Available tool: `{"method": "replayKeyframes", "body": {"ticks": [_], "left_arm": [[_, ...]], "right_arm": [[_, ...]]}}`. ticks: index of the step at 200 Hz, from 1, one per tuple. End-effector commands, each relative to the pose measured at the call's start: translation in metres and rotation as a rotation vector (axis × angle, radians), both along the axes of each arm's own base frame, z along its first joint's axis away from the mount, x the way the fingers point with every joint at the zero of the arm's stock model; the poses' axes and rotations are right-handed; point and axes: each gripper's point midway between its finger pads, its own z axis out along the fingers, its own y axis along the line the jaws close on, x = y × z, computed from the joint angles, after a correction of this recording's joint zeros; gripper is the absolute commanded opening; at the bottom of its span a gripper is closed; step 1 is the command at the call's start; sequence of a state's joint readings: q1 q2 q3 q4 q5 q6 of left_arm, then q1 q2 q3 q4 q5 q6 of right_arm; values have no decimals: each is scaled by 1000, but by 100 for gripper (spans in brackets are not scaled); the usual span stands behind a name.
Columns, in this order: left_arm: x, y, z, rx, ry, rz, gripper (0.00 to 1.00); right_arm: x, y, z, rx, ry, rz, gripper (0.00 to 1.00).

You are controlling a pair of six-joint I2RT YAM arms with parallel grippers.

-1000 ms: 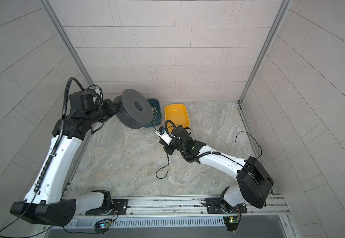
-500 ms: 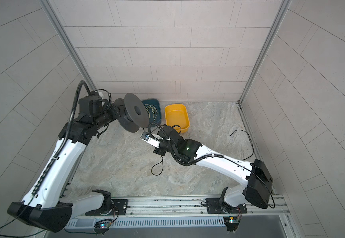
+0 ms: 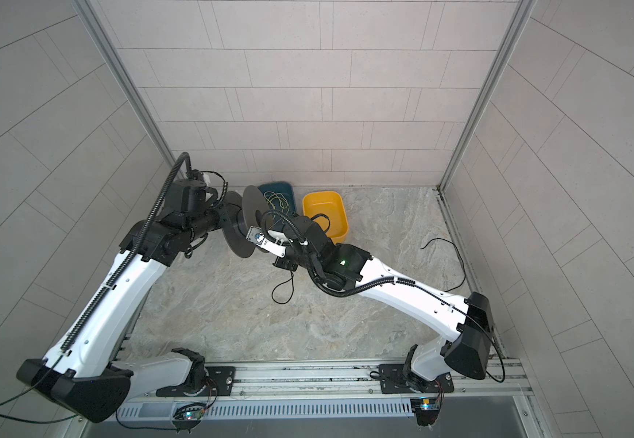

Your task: Wrap the cables

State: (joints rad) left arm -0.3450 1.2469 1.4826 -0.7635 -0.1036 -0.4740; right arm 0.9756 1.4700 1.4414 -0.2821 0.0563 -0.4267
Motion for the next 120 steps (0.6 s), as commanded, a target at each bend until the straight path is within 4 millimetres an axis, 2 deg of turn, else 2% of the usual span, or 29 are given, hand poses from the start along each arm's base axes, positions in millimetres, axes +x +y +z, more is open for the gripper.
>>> {"method": "replayKeyframes", "body": {"ticks": [1, 30, 53, 80, 120], "left_arm": [[-2, -8, 13, 82, -16, -58, 0], [-7, -30, 5, 128, 21, -147, 0], [-11, -36, -2, 150, 37, -185, 0], [-18, -43, -5, 158, 45, -246, 0], [-27, -47, -4, 180, 49, -321, 0]], "right_arm": [[11, -2, 26, 34, -58, -59, 0], [25, -1, 46, 78, -98, -139, 0], [40, -8, 57, 86, -133, -234, 0], [50, -15, 60, 72, -169, -304, 0], [64, -28, 65, 93, -180, -379, 8]]}}
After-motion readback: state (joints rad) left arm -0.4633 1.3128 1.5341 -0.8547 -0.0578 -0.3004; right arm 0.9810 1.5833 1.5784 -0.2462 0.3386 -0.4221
